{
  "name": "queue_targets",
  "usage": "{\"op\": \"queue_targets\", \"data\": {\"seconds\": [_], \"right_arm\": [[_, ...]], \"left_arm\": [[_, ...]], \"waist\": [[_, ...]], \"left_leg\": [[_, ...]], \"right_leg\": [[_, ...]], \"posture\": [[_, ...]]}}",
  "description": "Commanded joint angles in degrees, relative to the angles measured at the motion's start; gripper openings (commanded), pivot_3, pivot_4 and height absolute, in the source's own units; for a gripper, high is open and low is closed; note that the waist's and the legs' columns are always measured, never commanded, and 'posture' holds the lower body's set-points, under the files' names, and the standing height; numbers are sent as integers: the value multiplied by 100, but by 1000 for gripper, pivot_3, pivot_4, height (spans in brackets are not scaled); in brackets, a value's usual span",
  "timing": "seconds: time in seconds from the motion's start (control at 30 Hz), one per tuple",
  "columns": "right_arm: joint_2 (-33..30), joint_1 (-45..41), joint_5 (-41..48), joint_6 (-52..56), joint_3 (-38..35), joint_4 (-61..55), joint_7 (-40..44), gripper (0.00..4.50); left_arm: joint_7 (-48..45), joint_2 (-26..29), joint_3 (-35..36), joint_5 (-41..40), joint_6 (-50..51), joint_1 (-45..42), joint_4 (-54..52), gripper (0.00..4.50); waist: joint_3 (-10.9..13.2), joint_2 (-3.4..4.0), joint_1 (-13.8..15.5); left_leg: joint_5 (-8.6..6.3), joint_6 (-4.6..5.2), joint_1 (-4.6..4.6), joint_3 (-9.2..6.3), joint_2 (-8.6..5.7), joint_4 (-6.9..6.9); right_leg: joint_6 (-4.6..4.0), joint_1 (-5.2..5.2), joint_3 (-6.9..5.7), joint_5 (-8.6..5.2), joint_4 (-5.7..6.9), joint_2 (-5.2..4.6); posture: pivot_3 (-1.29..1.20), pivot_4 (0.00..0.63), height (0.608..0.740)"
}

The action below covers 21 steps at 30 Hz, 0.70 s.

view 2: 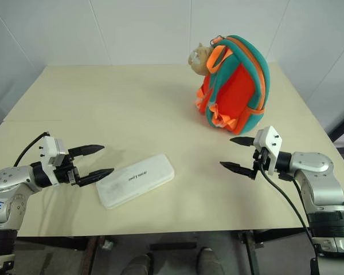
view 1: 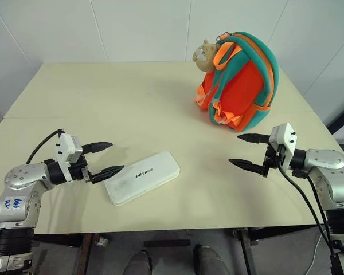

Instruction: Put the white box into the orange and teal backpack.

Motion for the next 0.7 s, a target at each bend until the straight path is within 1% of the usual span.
{"op": "queue_targets", "data": {"seconds": [0.03,0.17,0.27,0.37,0.47,0.53,0.57,0.67,0.7], "right_arm": [[-100,-191,30,8,-129,-49,18,4484],[8,-299,-41,-102,-8,77,95,4484],[236,-568,-93,-81,184,140,107,4484],[514,-858,-277,-271,450,473,192,4500],[936,-1322,-823,-963,877,1450,148,3875],[1149,-1506,-977,-1234,1002,1850,160,3253],[1250,-1616,-1046,-1376,1053,2097,200,2856],[1566,-1952,-1221,-1757,1198,2791,339,1860],[1672,-2078,-1282,-1918,1232,3063,386,1467]], "left_arm": [[18,22,49,-120,-2,-224,-138,4500],[82,-84,49,-67,-145,-338,-53,4500],[134,-40,206,-121,-92,-181,-176,4500],[138,68,508,-126,-186,131,-175,3917],[156,260,1088,13,-330,974,-340,3013],[117,344,1336,5,-417,1349,-338,2427],[95,364,1436,56,-505,1614,-363,2085],[124,278,1790,-61,-412,2358,-607,1172],[156,245,1822,-111,-312,2561,-760,827]], "waist": [[0,0,4],[0,0,-2],[0,0,-33],[0,0,-89],[-1,-2,-182],[-1,-2,-201],[0,-2,-185],[0,0,-171],[1,1,-158]], "left_leg": [[0,0,-1,0,0,1],[0,0,-1,0,-1,10],[0,0,-1,0,-1,10],[0,0,0,0,0,9],[0,-1,1,1,1,8],[-1,-1,6,11,1,0],[0,0,6,10,1,-5],[0,-1,5,11,3,-7],[-1,-1,5,11,3,-7]], "right_leg": [[0,0,0,0,0,0],[3,4,0,2,1,0],[4,2,0,2,2,1],[4,2,2,2,5,1],[3,1,2,2,3,2],[2,0,9,1,4,0],[-1,-5,8,-1,6,1],[-5,-8,8,-2,7,0],[-5,-7,8,-3,5,0]], "posture": [[0,150,740],[0,150,740],[0,150,740],[0,150,740],[0,150,740],[0,150,740],[0,150,740],[0,150,740],[0,150,740]]}}
